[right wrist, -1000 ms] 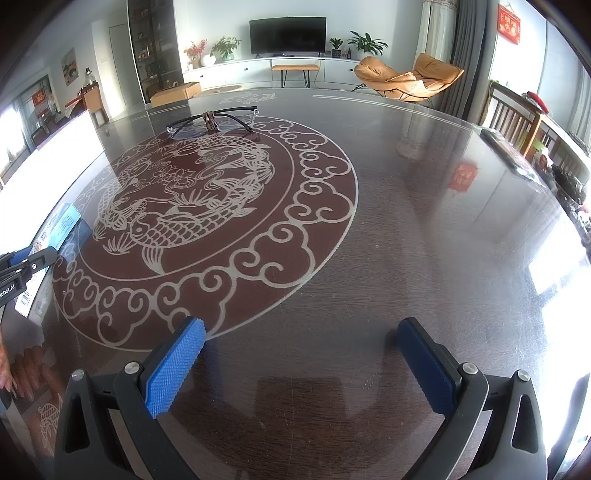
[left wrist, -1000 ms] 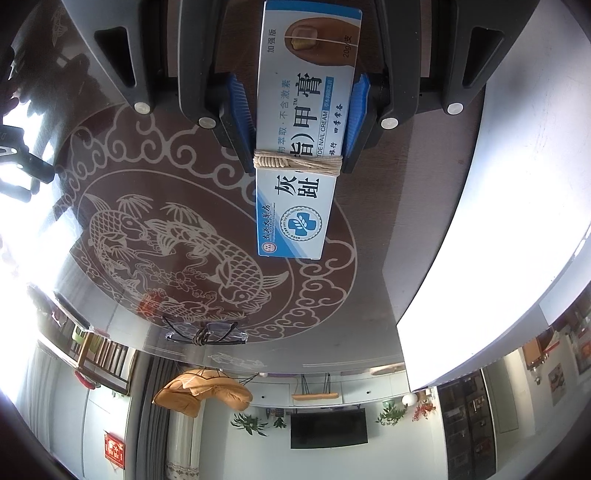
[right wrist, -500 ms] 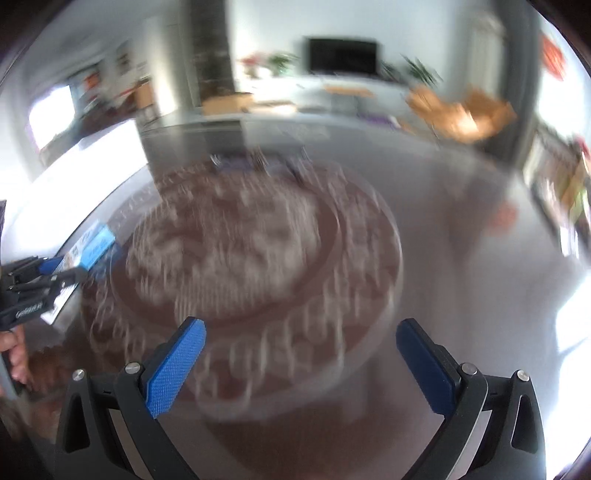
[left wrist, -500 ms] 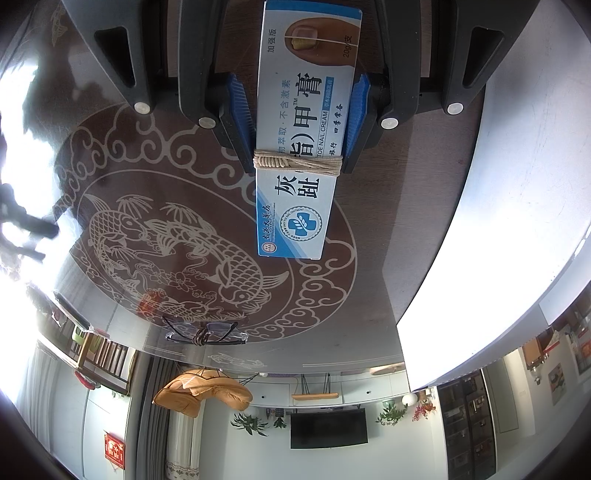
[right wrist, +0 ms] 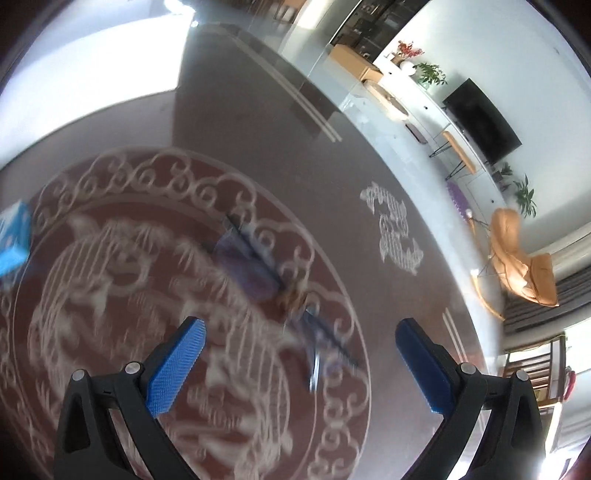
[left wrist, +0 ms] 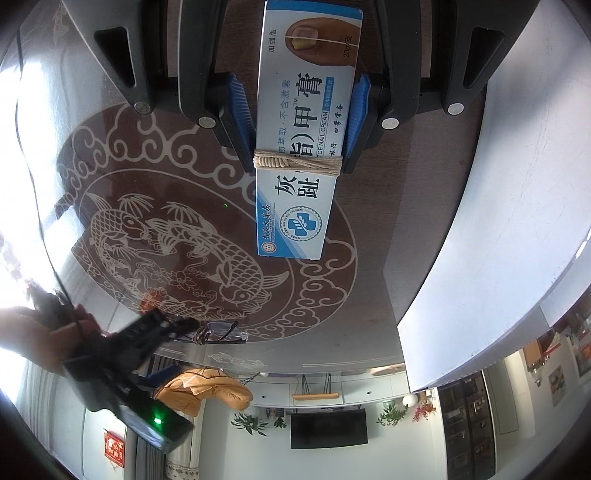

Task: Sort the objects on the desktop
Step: 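Grasp the black eyeglasses by the frame with the right gripper and lift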

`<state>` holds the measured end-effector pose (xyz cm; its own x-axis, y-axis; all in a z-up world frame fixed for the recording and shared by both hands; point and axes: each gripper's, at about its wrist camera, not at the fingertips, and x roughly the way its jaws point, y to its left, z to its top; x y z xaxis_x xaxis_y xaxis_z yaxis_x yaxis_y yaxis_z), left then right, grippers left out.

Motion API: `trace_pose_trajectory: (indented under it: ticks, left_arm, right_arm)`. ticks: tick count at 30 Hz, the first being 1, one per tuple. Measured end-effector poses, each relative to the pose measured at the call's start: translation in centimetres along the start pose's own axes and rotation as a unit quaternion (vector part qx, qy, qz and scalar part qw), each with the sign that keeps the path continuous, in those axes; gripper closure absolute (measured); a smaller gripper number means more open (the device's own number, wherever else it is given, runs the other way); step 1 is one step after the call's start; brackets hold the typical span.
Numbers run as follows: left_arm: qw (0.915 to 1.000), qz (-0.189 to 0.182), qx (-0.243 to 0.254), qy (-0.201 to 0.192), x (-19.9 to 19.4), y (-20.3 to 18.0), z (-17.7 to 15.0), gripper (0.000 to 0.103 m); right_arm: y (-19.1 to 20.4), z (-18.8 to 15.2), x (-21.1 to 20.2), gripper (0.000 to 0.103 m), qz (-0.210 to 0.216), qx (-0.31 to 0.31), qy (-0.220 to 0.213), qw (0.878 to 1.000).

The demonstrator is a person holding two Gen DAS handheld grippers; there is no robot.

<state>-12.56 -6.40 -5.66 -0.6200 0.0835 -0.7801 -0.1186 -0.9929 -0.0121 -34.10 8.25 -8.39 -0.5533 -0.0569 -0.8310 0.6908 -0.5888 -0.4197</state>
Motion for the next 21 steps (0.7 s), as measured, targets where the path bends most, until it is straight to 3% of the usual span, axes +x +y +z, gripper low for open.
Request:
trace_pose_trajectory:
  ticks: [2,4,5,6,9,13,17,21]
  left_arm:
    - [1.0,-0.002,-0.002,0.0,0.0,0.2,0.0,0.059]
    - [1.0,-0.003,-0.003,-0.001,0.0,0.3,0.0,0.059]
    - [1.0,-0.003,-0.003,-0.001,0.0,0.3,0.0,0.059]
    - [1.0,-0.003,-0.002,0.0,0.0,0.3,0.0,0.059]
    - [1.0,-0.001,-0.001,0.0,-0.1,-0.2,-0.1,0.059]
    - [1.0,0.0,-0.001,0.0,-0.1,-0.2,0.0,0.059]
    - [1.0,-0.004,-0.004,0.0,-0.1,-0.1,0.0,0.059]
    - [0.9989,-0.044,-0.018,-0.005,-1.4,0.6,-1.4,0.059]
  right_arm:
    - [-0.1,0.9,1.0,0.002,0.008,0.009,-0.001,1.0]
    - [0.0,1.4,2.3,0.017,0.024,0.014,0.015,0.999]
    - [-0.3,1.5,2.7,0.032,0.041,0.025,0.015,0.999]
    - [-0.8,1.5,2.7,0.064,0.057,0.044,0.013,0.997]
    - [-1.9,1.0,2.6,0.086,0.086,0.094,0.034,0.991]
    - [-0.5,-1.5,0.1,0.089,0.089,0.156,0.038,0.983]
    - [2.8,-6.5,-3.9,0.089,0.145,0.277,0.045,0.949]
    - [8.9,-11.7,-9.3,0.089,0.168,0.295,0.027,0.94]
